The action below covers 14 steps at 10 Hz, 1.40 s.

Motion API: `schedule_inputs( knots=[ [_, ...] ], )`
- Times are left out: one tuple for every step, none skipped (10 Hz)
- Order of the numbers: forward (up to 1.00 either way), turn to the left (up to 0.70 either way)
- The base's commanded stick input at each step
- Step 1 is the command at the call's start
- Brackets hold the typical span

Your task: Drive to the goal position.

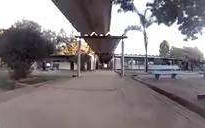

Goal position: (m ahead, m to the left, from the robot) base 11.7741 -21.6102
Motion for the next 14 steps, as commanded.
schedule_inputs(
  knots=[
    [0.7, 0.0],
    [0.7, 0.0],
    [0.7, 0.0],
    [0.7, 0.0],
    [0.7, 0.0],
    [0.7, 0.0],
    [0.7, 0.0],
    [0.7, 0.0],
    [0.7, 0.0],
    [0.7, 0.0],
    [0.7, 0.0],
    [0.7, 0.0],
    [0.7, 0.0],
    [0.7, 0.0]
  ],
)
